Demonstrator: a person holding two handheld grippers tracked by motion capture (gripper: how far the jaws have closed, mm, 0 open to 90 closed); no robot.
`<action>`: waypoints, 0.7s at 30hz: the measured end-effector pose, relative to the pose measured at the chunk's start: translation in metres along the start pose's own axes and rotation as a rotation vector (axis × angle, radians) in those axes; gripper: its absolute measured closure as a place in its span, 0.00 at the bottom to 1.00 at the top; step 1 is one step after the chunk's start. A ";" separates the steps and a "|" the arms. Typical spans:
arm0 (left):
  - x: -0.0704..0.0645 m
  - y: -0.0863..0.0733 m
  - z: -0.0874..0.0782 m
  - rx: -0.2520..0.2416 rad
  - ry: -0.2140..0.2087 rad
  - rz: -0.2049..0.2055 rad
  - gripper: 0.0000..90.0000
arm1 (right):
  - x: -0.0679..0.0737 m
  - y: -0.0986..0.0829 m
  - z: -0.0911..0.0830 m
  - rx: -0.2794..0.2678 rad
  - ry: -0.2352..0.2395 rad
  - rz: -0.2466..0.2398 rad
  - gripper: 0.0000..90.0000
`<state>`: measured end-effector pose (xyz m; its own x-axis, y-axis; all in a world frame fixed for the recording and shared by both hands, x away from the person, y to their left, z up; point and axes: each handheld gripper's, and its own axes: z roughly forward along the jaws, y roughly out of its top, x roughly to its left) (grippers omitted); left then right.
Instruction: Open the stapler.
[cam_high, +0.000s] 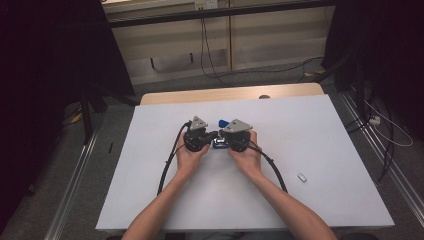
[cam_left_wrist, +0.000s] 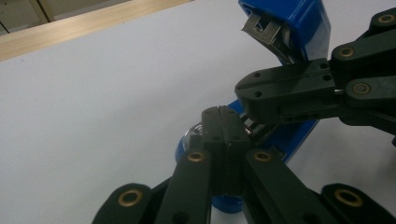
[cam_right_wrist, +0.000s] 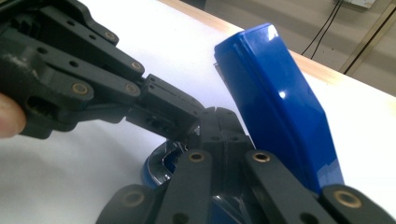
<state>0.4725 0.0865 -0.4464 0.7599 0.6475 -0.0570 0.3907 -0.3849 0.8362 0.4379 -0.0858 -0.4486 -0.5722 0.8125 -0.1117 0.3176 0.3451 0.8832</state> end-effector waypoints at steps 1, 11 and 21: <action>0.000 0.000 0.000 0.001 -0.001 -0.004 1.00 | 0.000 0.000 0.001 -0.005 0.000 0.005 1.00; 0.001 0.000 0.000 -0.004 -0.003 -0.003 1.00 | -0.004 0.003 0.001 -0.042 -0.013 0.071 1.00; 0.001 0.000 0.000 -0.005 -0.003 0.005 1.00 | -0.007 0.004 -0.002 -0.051 -0.015 0.084 1.00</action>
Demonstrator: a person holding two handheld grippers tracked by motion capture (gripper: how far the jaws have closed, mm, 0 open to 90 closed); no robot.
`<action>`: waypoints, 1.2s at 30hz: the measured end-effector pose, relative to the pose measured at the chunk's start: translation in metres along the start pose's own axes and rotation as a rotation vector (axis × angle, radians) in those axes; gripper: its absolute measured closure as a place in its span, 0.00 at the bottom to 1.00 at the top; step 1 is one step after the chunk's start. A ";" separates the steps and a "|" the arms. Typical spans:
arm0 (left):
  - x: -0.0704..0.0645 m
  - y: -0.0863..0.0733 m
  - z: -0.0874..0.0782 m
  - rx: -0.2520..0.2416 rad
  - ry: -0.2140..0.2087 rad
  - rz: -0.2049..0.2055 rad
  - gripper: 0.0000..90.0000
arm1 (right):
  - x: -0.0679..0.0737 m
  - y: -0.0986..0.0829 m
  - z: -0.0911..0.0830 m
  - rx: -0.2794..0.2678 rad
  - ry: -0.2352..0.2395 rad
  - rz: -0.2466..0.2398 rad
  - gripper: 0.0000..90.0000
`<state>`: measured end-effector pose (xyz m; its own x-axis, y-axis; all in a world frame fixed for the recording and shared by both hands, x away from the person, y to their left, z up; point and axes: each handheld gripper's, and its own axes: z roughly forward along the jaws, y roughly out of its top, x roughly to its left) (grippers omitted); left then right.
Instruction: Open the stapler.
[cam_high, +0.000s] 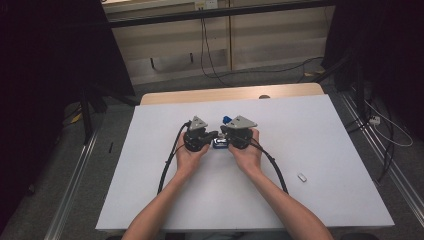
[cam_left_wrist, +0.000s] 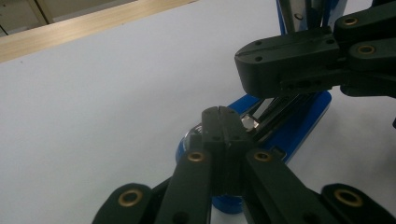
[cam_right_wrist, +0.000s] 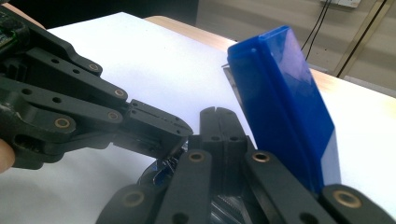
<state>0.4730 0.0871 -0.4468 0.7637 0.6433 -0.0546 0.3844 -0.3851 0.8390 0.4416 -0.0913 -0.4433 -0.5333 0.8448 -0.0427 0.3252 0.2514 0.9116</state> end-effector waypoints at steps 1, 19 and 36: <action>0.000 0.000 0.000 0.000 0.000 0.000 1.00 | 0.000 0.000 0.000 -0.001 0.000 0.001 1.00; 0.002 -0.002 -0.001 -0.007 -0.018 0.010 1.00 | 0.000 0.000 -0.003 -0.009 -0.018 0.001 1.00; 0.002 -0.002 -0.001 -0.009 -0.016 0.017 1.00 | -0.014 0.001 -0.016 -0.033 -0.040 0.020 1.00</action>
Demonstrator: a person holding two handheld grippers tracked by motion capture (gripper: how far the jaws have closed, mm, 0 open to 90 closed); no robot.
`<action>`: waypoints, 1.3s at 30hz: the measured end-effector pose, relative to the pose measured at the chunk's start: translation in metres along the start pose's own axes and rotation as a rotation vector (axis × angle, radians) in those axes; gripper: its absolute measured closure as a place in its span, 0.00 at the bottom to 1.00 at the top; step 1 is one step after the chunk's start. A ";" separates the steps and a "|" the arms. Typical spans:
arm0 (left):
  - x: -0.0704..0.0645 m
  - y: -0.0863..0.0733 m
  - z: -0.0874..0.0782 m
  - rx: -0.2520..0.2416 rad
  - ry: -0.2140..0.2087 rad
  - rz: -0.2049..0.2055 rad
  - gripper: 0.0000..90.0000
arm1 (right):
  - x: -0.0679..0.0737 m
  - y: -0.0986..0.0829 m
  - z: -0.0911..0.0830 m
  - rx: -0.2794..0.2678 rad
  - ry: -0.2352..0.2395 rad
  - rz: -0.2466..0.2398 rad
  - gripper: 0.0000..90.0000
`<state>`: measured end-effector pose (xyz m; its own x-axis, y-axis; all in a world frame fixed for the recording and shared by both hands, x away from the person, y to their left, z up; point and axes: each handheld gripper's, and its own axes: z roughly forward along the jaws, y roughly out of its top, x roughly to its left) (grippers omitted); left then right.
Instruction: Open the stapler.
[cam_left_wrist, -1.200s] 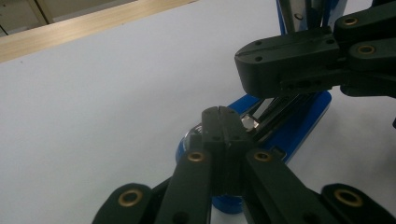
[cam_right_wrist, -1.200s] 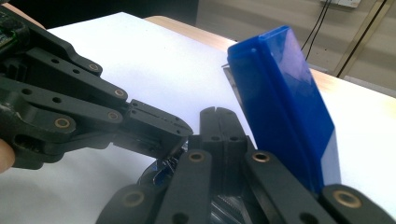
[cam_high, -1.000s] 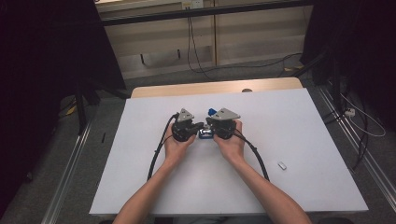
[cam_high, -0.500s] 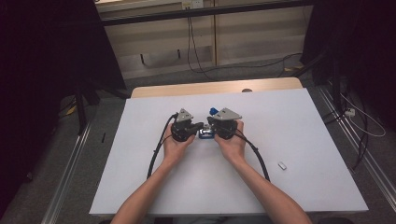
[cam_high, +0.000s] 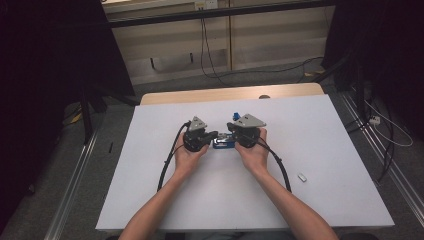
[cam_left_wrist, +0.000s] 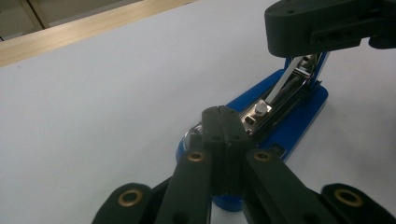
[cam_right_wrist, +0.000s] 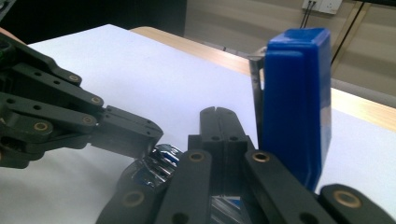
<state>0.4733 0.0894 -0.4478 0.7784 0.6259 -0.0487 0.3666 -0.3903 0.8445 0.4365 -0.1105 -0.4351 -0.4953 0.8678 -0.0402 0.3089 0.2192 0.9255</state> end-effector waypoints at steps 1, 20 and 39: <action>0.000 0.000 0.000 0.000 0.000 -0.001 1.00 | -0.001 0.000 0.000 0.000 -0.001 0.005 1.00; 0.000 -0.001 0.000 -0.007 -0.002 -0.001 1.00 | -0.013 0.005 -0.016 -0.038 -0.027 0.029 1.00; 0.000 -0.001 0.000 -0.006 0.002 -0.004 1.00 | -0.020 0.004 -0.021 -0.041 -0.030 0.039 1.00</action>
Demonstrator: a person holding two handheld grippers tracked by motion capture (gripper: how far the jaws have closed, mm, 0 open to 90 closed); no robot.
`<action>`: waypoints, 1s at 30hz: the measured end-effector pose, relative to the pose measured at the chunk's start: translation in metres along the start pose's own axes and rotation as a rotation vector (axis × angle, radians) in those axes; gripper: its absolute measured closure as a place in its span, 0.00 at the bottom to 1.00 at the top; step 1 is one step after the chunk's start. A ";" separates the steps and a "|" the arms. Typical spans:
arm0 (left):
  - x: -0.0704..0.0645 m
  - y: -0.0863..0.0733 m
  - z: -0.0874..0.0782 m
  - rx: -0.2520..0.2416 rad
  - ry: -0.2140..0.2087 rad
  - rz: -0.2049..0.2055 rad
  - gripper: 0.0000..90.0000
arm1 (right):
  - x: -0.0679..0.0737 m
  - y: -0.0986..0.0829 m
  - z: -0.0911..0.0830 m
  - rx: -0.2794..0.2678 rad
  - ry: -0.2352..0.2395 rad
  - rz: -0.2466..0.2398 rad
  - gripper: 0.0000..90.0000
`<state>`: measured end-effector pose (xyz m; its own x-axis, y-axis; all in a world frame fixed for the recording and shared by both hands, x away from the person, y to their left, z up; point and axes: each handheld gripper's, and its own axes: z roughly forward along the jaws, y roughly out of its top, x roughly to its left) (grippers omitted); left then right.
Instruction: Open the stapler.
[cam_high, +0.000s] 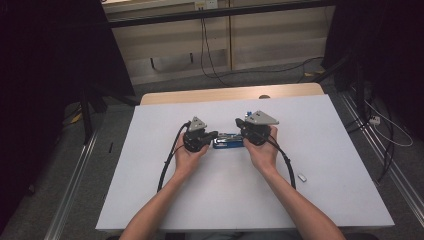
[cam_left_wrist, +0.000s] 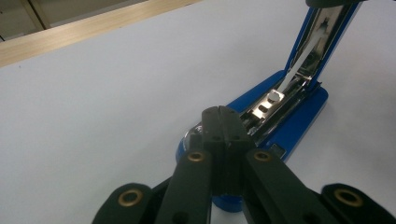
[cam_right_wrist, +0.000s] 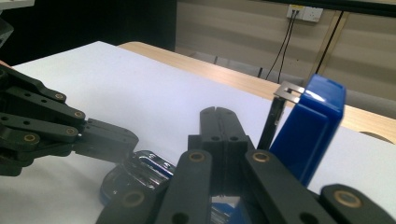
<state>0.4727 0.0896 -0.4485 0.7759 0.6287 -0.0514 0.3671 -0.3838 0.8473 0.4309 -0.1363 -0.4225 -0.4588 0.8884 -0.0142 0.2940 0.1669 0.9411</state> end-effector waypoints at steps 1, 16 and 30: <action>0.000 0.000 0.000 0.000 0.000 -0.001 1.00 | 0.000 0.000 0.000 0.000 0.000 0.000 1.00; 0.000 0.000 0.000 0.000 0.001 0.004 1.00 | -0.013 -0.003 -0.009 0.014 -0.019 -0.007 1.00; -0.001 0.000 0.000 0.001 0.005 0.005 1.00 | -0.019 -0.005 -0.013 0.035 -0.026 -0.007 1.00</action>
<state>0.4719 0.0892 -0.4486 0.7752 0.6301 -0.0450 0.3638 -0.3871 0.8472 0.4276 -0.1599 -0.4226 -0.4393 0.8978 -0.0302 0.3201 0.1878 0.9286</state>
